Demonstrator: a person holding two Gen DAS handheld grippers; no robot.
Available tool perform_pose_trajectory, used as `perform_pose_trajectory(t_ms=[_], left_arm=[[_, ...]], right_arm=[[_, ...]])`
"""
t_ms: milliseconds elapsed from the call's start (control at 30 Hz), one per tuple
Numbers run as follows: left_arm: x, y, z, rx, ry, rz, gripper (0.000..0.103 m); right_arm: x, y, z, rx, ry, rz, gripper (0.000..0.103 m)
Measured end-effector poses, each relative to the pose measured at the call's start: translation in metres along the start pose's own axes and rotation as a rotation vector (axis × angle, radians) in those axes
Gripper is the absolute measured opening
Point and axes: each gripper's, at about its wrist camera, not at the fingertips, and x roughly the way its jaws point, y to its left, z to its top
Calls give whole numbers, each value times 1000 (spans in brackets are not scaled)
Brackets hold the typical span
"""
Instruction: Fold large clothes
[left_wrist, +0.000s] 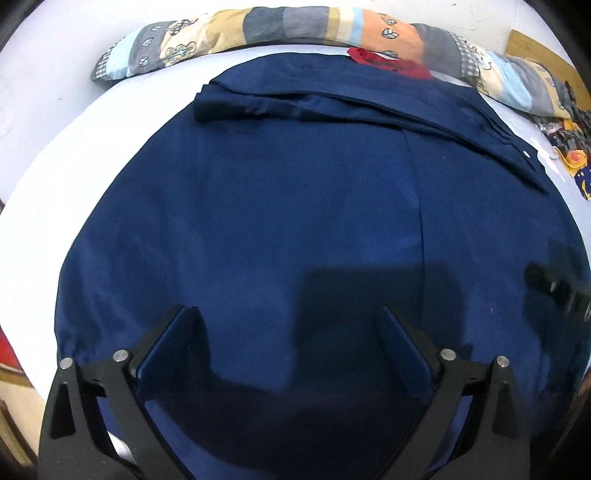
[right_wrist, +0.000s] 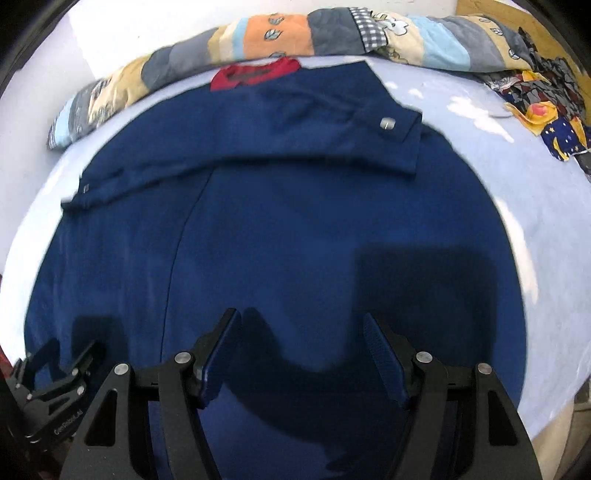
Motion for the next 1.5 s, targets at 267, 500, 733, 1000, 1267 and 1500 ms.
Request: perform_pose_trajectory(t_ms=[267,500,733,1000,1267,1500], left_arm=[[-4,-6,-22,-13,-97,53,103],[-3,-6,-29,-2,-144,46,103],[-3,-6,-30,14,-153,28,103],[-5,-4,-35,47,-196,12,103],[-11,2,-47,155,-251,-56,103],[-23,24,-46,226,-243,-136,103]], right_arm=[[-7,23,-44,-50,-27,-52,81],[0,20,-54,-35,-75,-59,103],[0,18,-58,-32,-110,-48,103],[-7,19,-81,-79,-241,-44,102],[-12,13,-88,-185,-231,2,102],[-27,-7,-80,-166,-167,69,92]])
